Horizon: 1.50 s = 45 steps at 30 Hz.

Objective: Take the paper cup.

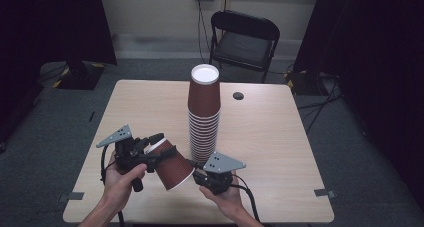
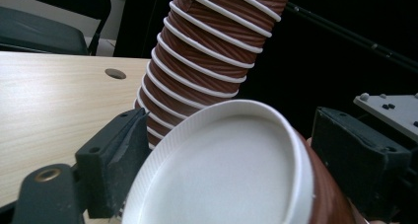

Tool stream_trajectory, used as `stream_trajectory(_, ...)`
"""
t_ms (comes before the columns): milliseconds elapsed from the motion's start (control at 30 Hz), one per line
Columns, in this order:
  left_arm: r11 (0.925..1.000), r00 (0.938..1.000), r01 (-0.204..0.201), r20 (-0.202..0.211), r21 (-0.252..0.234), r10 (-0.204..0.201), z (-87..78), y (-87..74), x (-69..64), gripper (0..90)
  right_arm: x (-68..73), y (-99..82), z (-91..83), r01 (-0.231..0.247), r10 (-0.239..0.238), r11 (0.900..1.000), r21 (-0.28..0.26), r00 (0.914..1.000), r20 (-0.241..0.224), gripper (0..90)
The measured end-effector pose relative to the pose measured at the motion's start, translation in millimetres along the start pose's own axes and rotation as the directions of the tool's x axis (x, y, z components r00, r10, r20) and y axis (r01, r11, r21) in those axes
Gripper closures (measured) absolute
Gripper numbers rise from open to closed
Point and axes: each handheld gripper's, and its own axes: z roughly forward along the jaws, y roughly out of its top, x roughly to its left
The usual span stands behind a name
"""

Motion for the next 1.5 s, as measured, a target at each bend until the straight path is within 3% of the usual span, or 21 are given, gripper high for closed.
stream_trajectory(133, 0.9992, 0.9989, -0.040, -0.025, 0.003, 0.040, 0.9, -1.6, -0.2, 15.1, -1.2, -1.2, 0.1, -0.019, 0.019, 0.9995, 0.026, 0.9998, -0.004, 84.4)
stream_trajectory(300, 0.9946, 0.9927, -0.103, -0.062, 0.014, 0.104, 2.4, -7.8, 0.4, 15.8, -4.1, -2.9, 0.2, -0.034, 0.036, 0.9960, 0.082, 0.9992, -0.017, 84.5)
stream_trajectory(467, 0.9919, 0.9918, -0.107, -0.063, 0.069, 0.111, 1.4, -9.7, 2.1, 16.7, -5.4, -5.2, 0.5, -0.049, 0.054, 0.9906, 0.128, 0.9977, -0.040, 84.5)
stream_trajectory(633, 0.9906, 0.9910, -0.109, -0.068, 0.082, 0.115, 1.4, -12.1, 3.5, 16.3, -5.8, -7.7, 1.6, -0.064, 0.072, 0.9877, 0.143, 0.9961, -0.050, 84.6)
stream_trajectory(767, 0.9814, 0.9835, -0.152, -0.080, 0.117, 0.162, 2.4, -15.7, 4.9, 17.5, -6.4, -10.8, 3.5, -0.076, 0.087, 0.9807, 0.180, 0.9944, -0.059, 84.6)
stream_trajectory(800, 0.9814, 0.9835, -0.152, -0.080, 0.117, 0.162, 2.4, -15.7, 4.9, 18.9, -6.4, -10.8, 3.5, -0.076, 0.087, 0.9807, 0.180, 0.9944, -0.059, 84.6)
stream_trajectory(833, 0.9801, 0.9859, -0.146, -0.062, 0.134, 0.155, 3.1, -16.5, 5.9, 20.7, -8.6, -10.0, 4.2, -0.083, 0.102, 0.9705, 0.226, 0.9920, -0.075, 84.6)
stream_trajectory(967, 0.9768, 0.9831, -0.164, -0.059, 0.138, 0.173, 3.9, -16.8, 5.7, 21.4, -11.9, -7.0, 1.6, -0.086, 0.111, 0.9598, 0.267, 0.9904, -0.082, 84.6)
stream_trajectory(1133, 0.9756, 0.9825, -0.169, -0.056, 0.141, 0.178, 3.7, -17.0, 6.6, 22.7, -14.8, -9.6, 1.5, -0.104, 0.132, 0.9527, 0.286, 0.9879, -0.081, 84.6)
stream_trajectory(1167, 0.9776, 0.9854, -0.154, -0.051, 0.143, 0.163, 2.8, -16.4, 8.2, 21.9, -15.5, -12.6, 1.9, -0.116, 0.146, 0.9487, 0.294, 0.9856, -0.085, 84.6)
stream_trajectory(1333, 0.9758, 0.9868, -0.150, -0.036, 0.159, 0.158, 1.9, -16.2, 10.4, 19.6, -18.3, -18.2, 2.2, -0.131, 0.170, 0.9354, 0.329, 0.9810, -0.094, 84.6)
stream_trajectory(1500, 0.9667, 0.9814, -0.188, -0.006, 0.173, 0.192, -0.9, -17.1, 9.6, 15.8, -26.5, -18.8, -2.0, -0.151, 0.199, 0.9296, 0.336, 0.9737, -0.112, 84.4)
